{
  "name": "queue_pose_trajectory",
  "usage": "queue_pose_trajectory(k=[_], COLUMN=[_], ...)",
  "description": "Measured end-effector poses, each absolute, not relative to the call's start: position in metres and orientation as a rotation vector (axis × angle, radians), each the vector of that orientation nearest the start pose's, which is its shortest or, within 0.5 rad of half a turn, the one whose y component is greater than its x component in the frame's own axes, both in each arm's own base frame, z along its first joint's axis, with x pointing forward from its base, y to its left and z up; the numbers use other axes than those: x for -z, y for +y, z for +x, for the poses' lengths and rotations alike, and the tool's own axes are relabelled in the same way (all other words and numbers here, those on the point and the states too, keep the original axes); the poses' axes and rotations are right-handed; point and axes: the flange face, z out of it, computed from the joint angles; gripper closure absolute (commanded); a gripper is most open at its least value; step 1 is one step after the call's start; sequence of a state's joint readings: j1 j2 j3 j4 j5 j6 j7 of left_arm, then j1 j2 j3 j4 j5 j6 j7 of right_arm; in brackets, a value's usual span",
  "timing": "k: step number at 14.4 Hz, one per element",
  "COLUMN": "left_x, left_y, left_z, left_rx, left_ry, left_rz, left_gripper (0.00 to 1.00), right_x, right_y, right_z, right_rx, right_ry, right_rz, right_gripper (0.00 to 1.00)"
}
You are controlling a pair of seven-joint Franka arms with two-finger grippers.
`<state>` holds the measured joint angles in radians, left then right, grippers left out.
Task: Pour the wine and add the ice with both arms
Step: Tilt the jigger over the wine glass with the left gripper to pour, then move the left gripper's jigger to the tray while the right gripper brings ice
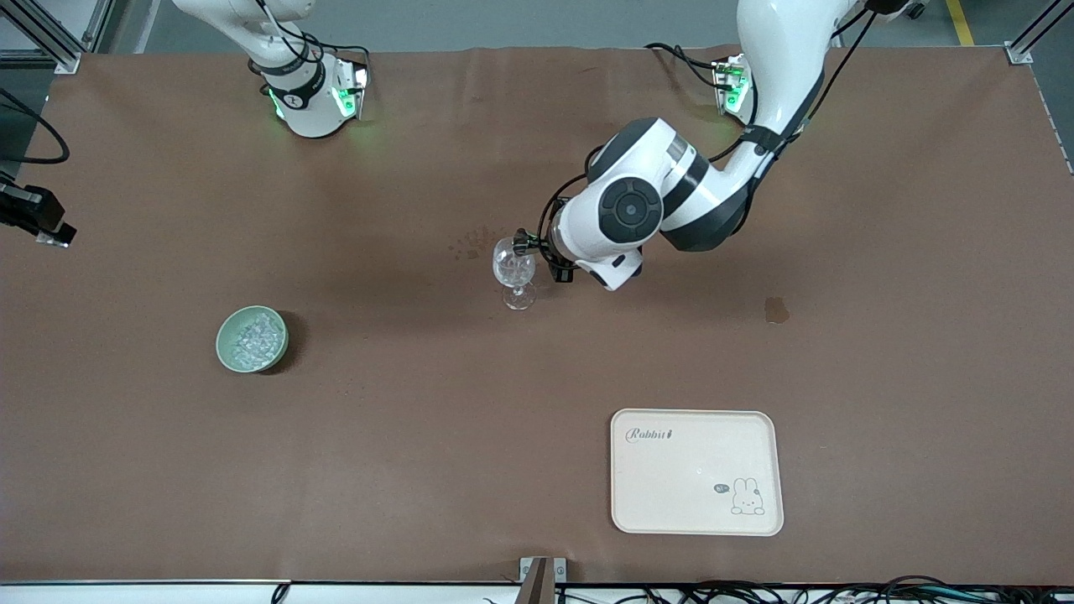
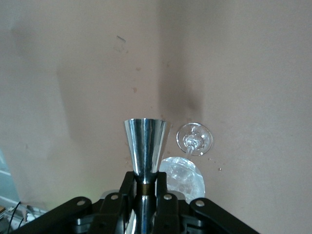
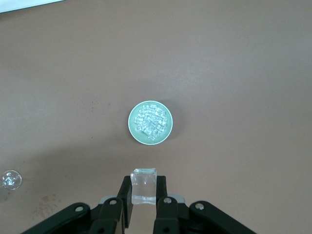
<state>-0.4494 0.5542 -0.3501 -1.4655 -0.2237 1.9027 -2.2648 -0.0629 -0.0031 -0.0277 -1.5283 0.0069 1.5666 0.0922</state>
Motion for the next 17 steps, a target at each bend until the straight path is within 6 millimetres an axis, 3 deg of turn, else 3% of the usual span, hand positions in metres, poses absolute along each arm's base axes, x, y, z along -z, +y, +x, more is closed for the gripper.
queue_pose_trajectory(k=[11,17], left_x=[-0.365,-0.366], left_y=[-0.491,-0.491], left_z=[0.490,0.492], left_rx=[0.498,0.517], left_ry=[2.305,2.242], left_rz=[2.221,2.264], left_gripper=[0.99,0.99], right_x=[-0.646,-0.646], right_y=[-0.049,-0.049], right_z=[0.552,0.552], right_rx=[0.066,0.066], right_ry=[0.285,0.285], right_rz=[-3.121,-3.121], right_gripper=[0.99,0.99])
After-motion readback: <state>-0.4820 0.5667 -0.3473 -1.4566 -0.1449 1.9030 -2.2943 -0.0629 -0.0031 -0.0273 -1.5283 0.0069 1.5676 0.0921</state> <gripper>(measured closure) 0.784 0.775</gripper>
